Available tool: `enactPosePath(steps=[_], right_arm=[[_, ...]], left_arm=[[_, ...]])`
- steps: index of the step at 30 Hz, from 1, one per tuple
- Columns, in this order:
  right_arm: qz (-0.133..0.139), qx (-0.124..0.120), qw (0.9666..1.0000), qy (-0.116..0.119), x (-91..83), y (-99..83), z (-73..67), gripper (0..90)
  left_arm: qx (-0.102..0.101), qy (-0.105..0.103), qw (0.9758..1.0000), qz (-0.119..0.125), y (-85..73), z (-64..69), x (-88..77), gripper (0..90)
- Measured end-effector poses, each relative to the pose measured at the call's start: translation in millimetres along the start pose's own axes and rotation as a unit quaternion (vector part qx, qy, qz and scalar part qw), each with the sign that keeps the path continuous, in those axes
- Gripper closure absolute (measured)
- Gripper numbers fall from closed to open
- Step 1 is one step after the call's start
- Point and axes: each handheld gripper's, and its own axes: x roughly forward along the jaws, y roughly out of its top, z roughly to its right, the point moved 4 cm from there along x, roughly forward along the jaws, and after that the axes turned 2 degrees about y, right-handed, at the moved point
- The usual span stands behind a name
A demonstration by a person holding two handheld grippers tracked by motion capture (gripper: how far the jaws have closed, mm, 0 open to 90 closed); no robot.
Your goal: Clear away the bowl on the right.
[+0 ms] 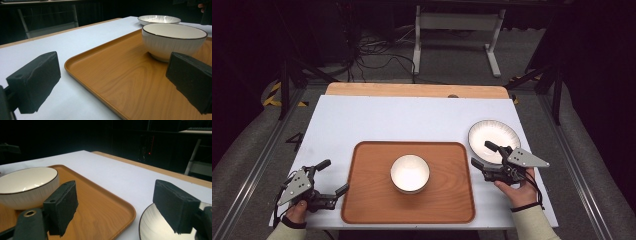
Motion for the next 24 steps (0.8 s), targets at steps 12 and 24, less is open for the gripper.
enactPosePath(steps=[12,24], right_arm=[[-0.019,0.01,0.9998,-0.003,2.1,-18.5,-2.5,19.9],[-0.015,0.016,0.9998,-0.004,-0.3,-30.3,-4.1,13.8]], left_arm=[[-0.001,0.0,1.0,0.0,0.0,0.0,0.0,0.3],[0.002,0.0,1.0,0.0,0.0,0.0,-0.1,0.3]])
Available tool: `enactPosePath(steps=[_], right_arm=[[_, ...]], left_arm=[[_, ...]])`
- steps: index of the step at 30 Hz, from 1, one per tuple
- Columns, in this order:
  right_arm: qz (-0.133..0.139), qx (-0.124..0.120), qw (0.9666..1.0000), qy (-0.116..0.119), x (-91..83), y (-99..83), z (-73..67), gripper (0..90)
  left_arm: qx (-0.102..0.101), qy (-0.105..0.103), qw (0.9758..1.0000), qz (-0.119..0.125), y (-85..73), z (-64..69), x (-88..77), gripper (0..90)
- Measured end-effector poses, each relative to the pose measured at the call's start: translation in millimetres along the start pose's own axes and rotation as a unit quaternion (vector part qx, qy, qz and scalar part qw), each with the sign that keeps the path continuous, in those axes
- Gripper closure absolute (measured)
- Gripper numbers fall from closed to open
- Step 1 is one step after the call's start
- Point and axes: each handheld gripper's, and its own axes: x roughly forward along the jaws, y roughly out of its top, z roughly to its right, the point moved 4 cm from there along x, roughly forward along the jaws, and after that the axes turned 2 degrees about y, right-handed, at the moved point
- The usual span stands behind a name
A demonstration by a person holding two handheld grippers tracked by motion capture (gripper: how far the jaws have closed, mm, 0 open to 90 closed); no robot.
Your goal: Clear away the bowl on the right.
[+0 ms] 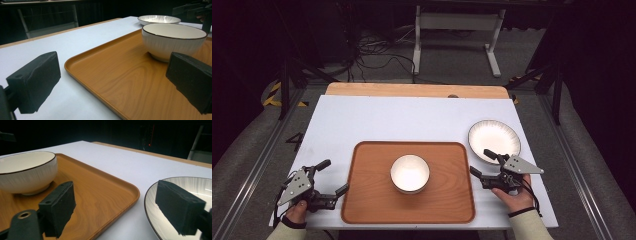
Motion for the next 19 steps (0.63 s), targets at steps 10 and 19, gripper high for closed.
enactPosePath(steps=[10,19], right_arm=[[0.079,-0.005,0.9965,0.026,-15.0,-1.0,-1.4,2.9],[0.076,-0.007,0.9968,0.023,-14.6,-1.1,-1.5,2.9]], left_arm=[[0.001,0.0,1.0,-0.002,0.0,0.1,-0.1,0.3],[0.001,0.0,1.0,-0.001,0.0,0.2,0.0,0.3]])
